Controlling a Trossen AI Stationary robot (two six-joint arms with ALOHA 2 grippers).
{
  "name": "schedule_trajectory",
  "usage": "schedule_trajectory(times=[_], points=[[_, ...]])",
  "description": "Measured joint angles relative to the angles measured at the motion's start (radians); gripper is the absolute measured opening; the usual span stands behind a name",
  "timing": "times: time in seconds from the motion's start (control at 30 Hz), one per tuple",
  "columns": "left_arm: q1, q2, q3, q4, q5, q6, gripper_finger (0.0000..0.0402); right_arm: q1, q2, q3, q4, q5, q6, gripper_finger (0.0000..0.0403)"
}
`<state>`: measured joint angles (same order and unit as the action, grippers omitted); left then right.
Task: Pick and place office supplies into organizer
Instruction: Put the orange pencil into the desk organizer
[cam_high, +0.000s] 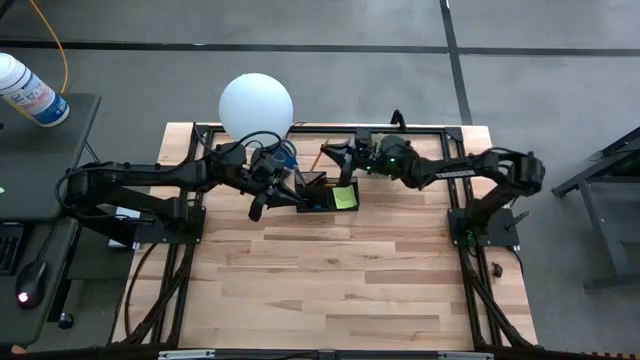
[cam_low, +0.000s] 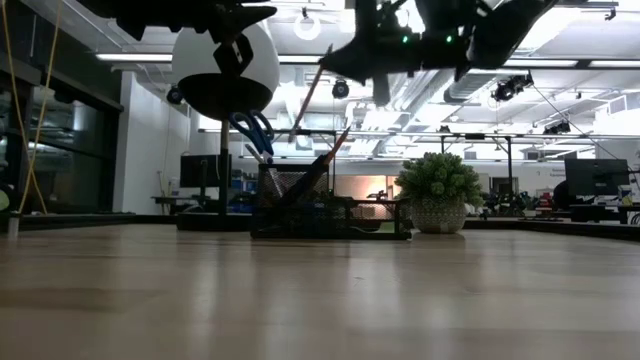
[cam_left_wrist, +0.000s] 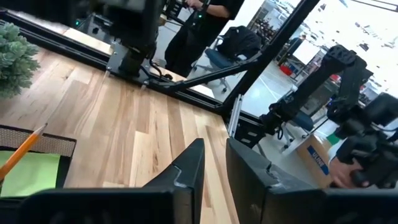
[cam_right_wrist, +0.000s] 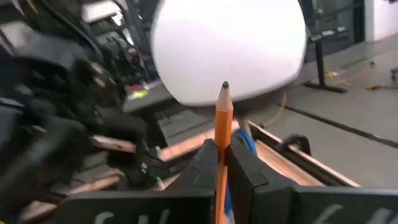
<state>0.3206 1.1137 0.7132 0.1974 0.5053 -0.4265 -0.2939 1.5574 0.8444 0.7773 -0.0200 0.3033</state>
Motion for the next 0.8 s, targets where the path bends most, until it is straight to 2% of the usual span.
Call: schedule_trajectory(times=[0.43,0.67,0.8], points=[[0.000,0.000,0.000,-0.023,0.000,-0.009,0.0049,0.000,0.184,0.002,0.126,0.057,-0.016,0.0003],[0.000,0.000,0.000,-0.022,-0.005,-0.016,0.0047,0.005,0.301,0.102,0.112,0.015,-0.008,0.0004],[0.000,0.000,0.000,-0.022,-0.006,-0.016,0.0046,0.016,0.345,0.182,0.013,-0.009,-0.025,0.0005]])
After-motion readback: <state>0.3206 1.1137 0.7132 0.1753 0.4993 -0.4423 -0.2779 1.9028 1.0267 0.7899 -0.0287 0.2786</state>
